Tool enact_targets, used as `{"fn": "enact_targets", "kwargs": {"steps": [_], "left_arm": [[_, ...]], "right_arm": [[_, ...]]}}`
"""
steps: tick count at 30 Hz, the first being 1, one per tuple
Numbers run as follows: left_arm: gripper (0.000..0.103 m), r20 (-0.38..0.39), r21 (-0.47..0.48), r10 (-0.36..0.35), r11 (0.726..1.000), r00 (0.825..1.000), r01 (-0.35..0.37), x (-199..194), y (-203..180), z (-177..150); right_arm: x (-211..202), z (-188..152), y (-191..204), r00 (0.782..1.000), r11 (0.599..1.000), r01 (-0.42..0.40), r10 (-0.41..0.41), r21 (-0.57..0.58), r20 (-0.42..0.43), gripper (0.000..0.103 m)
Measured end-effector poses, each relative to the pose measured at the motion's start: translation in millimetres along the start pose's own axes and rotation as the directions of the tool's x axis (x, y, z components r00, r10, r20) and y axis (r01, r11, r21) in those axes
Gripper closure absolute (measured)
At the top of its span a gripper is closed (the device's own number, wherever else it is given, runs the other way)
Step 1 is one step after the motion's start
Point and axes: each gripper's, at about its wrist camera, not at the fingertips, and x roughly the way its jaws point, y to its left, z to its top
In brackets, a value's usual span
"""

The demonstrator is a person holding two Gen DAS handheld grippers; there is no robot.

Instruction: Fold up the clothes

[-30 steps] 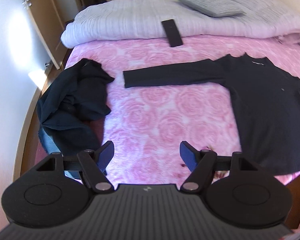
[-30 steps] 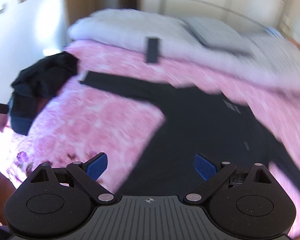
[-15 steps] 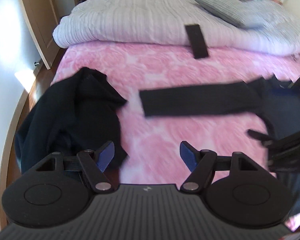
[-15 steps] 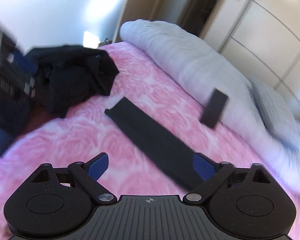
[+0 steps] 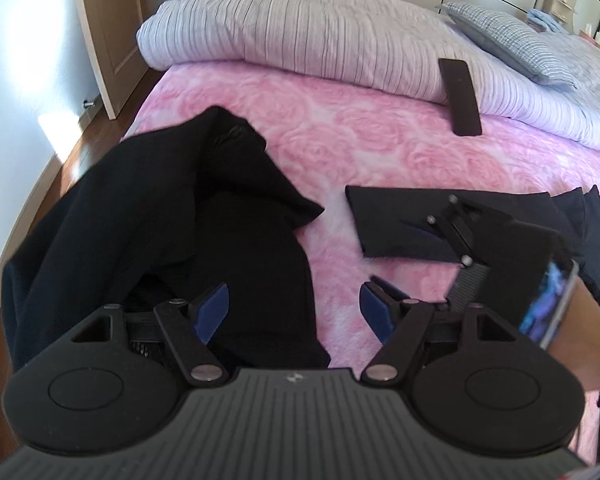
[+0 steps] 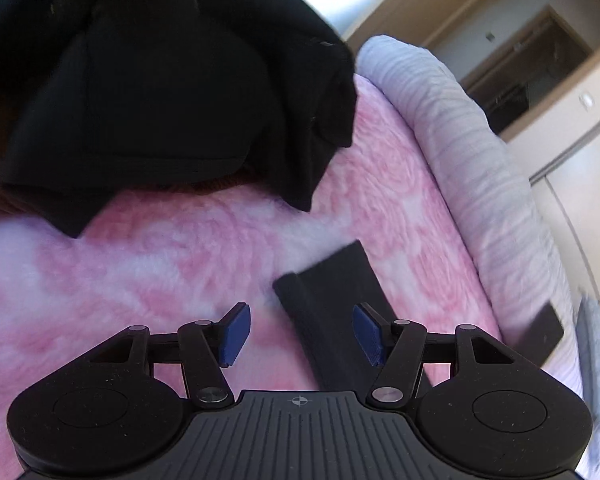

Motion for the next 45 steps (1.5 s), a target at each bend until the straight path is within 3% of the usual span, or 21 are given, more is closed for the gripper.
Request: {"fn": "enact_targets", "kwargs": {"steps": [1,3,8,13,17,22,25,27,28,31,33,35,37,41,45], "left_arm": [[0.034,-0.002,-0.001,-0.001,1.0,1.0,0.001,1,1,-2],[0.034,-0.005,0.008,-0.001,1.0,1.0,0.001,4,1,-5],[0.034,0.0,0.087,-0.023,0.996,1.0,0.023,4,-14,-2],[0.034,-0.021,0.183,-0.115,0.976,0.993,0.117,14,-66,8],[0.034,-0.03,0.29,-0.248,0.925,0.968,0.246,23,-146,19],[0.034,-0.026,0.42,-0.363,0.842,0.932,0.339,18,-265,28],[0.034,-0.026,0.444,-0.382,0.823,0.924,0.353,12,-325,26],[0.034,-0.047,0.427,-0.388,0.825,0.92,0.37,16,-360,19],[0.034,-0.068,0.416,-0.384,0.828,0.921,0.376,21,-377,13],[0.034,-0.121,0.403,-0.361,0.833,0.925,0.378,39,-428,-5],[0.034,-0.149,0.433,-0.327,0.827,0.933,0.359,52,-461,-16],[0.034,-0.174,0.461,-0.295,0.819,0.94,0.342,65,-487,-27],[0.034,-0.19,0.491,-0.263,0.809,0.946,0.324,78,-506,-39],[0.034,-0.185,0.554,-0.174,0.794,0.967,0.249,111,-531,-50],[0.034,-0.141,0.567,-0.101,0.808,0.985,0.163,140,-541,-44]], "right_arm": [[4,1,0,1.0,1.0,0.002,-0.002,-0.01,-0.002,0.059],[14,2,-3,1.0,1.0,-0.004,0.004,-0.009,-0.016,0.092],[-14,1,-55,0.998,0.974,-0.036,0.023,0.223,0.059,0.097],[-82,-49,-152,0.989,0.855,0.004,-0.081,0.519,0.125,0.097],[-137,-98,-231,0.972,0.708,0.034,-0.186,0.705,0.141,0.097],[-212,-165,-324,0.937,0.474,0.053,-0.327,0.879,0.12,0.097],[-291,-235,-350,0.89,0.348,0.13,-0.454,0.929,0.045,0.097],[-328,-293,-353,0.865,0.277,0.212,-0.499,0.937,-0.048,0.097],[-341,-325,-350,0.863,0.233,0.244,-0.496,0.941,-0.101,0.097],[-332,-428,-333,0.895,0.07,0.294,-0.37,0.953,-0.249,0.097],[-312,-486,-321,0.918,-0.004,0.311,-0.259,0.951,-0.301,0.097],[-306,-530,-308,0.926,-0.054,0.324,-0.186,0.944,-0.329,0.097],[-308,-553,-307,0.936,-0.085,0.306,-0.154,0.948,-0.316,0.097],[-336,-556,-325,0.957,-0.031,0.218,-0.191,0.975,-0.22,0.097],[-381,-568,-337,0.925,0.021,0.238,-0.309,0.971,-0.221,0.097]]}}
